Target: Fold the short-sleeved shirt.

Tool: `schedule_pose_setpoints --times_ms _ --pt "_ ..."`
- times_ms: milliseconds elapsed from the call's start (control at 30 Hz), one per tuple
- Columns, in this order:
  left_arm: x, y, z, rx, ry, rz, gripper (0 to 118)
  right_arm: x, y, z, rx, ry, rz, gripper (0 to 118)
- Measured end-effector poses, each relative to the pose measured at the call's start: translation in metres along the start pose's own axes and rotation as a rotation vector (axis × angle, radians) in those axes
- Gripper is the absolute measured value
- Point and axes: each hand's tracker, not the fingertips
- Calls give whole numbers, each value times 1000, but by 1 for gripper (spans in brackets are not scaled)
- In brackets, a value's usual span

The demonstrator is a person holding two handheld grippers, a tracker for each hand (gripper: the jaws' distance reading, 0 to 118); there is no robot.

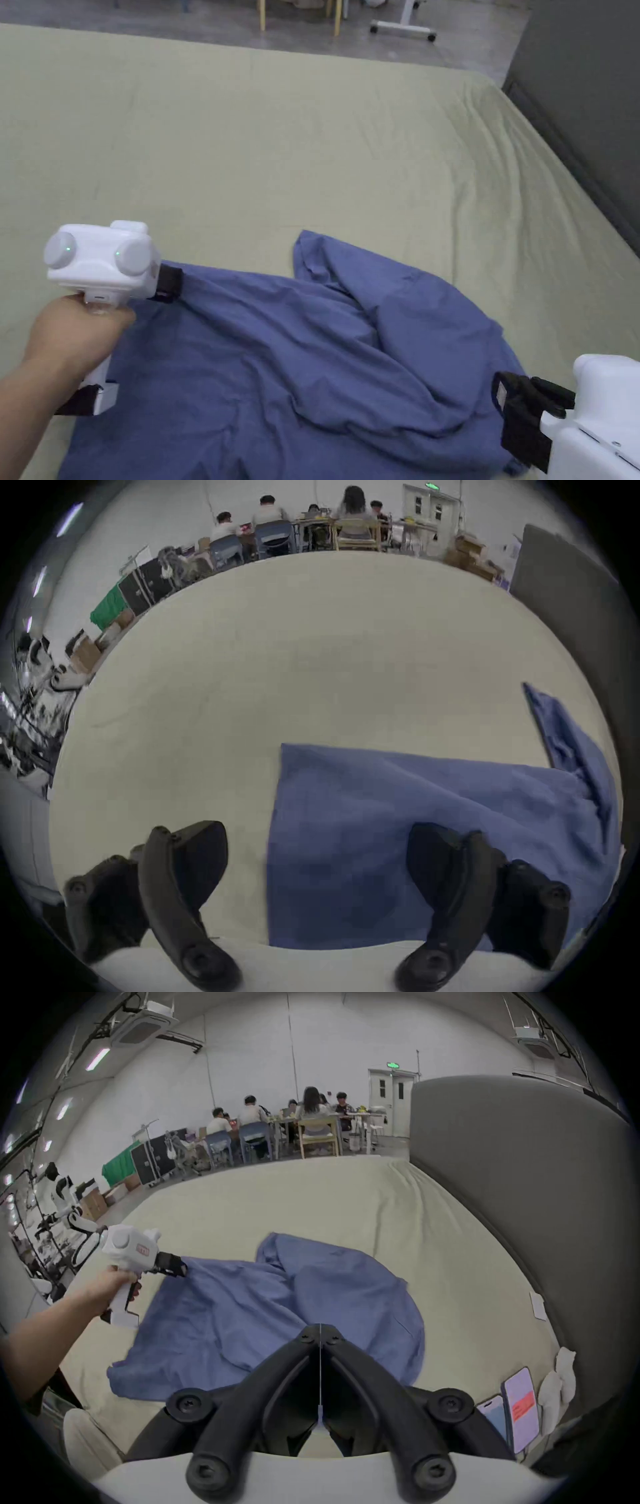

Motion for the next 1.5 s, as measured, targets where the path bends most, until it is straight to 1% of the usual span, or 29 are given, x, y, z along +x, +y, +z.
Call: schedule_pose_setpoints --times_ms 33,67,100,133,167,200,233,333,367,400,433,500,533,600,700,733,767,800,833,867,900,967,1033,1133,1200,1267,1367,1433,1500 --pt "-2 -4 -17 45 -78 -79 93 5 -1 -4 -21 -20 4 3" --pt "5 -8 -14 62 -5 -157 91 10 -1 -8 -34 -32 -6 3" --pt "7 -12 -5 112 24 -183 79 16 -2 -11 -39 -29 -21 3" --pt "10 -12 5 128 -12 -203 35 22 -1 -15 -46 -26 -40 3" --pt "12 -11 -8 86 -99 -234 12 26 0 -18 -51 -32 -53 3" --pt "17 -12 -3 112 29 -320 2 28 2 -23 -53 -43 -55 3" --pt "17 -12 3 110 12 -363 2 30 4 -26 -54 -47 -54 3" --pt "16 -29 59 202 -119 -168 2 35 15 -40 -59 -26 -68 5" --pt "13 -34 74 225 -129 -110 2 37 18 -48 -73 -1 -74 21" --pt "12 -40 90 248 -106 -85 2 39 22 -58 -102 29 -89 60" --pt "5 -41 102 262 -90 -59 2 42 27 -71 -156 49 -98 118" --pt "1 -55 135 311 -136 -25 2 50 34 -103 -352 65 -120 118" --pt "-2 -62 151 337 -157 -3 2 57 33 -117 -339 89 -111 118" --pt "-2 -75 174 350 -155 11 2 67 34 -140 -420 37 -113 118" --pt "-3 -91 194 365 -157 14 2 59 24 -173 -393 -87 -121 116" --pt "-4 -95 197 360 -155 13 2 57 23 -180 -464 -129 -94 103" --pt "-5 -97 198 351 -138 14 2 54 22 -180 -503 -139 -66 77" --pt "-8 -99 198 346 -129 20 2 53 19 -179 -486 -98 -81 31" --pt "-12 -101 198 341 -121 35 2 55 15 -170 -451 -31 -139 6" --pt "-18 -103 199 331 -117 61 2 55 15 -154 -393 -18 -182 6" --pt "-24 -104 200 320 -121 91 2 54 16 -140 -339 3 -172 6" --pt "-36 -109 208 331 -121 166 2 53 26 -108 -207 47 -131 6" --pt "-46 -106 217 352 -112 225 2 43 48 -80 -136 33 -73 6" --pt "-58 -79 243 433 -112 282 2 33 98 -38 33 59 -19 6" --pt "-68 -46 264 506 -132 314 2 25 145 -17 115 46 27 6" --pt "-77 -9 291 580 -101 332 2 14 191 -2 177 27 65 6" --pt "-102 49 326 689 -81 356 2 3 261 14 261 -38 137 6" --pt "-113 86 351 732 -24 374 2 -2 307 24 281 -45 122 5" --pt "-128 120 363 735 -40 378 2 -9 353 28 286 -94 154 5"
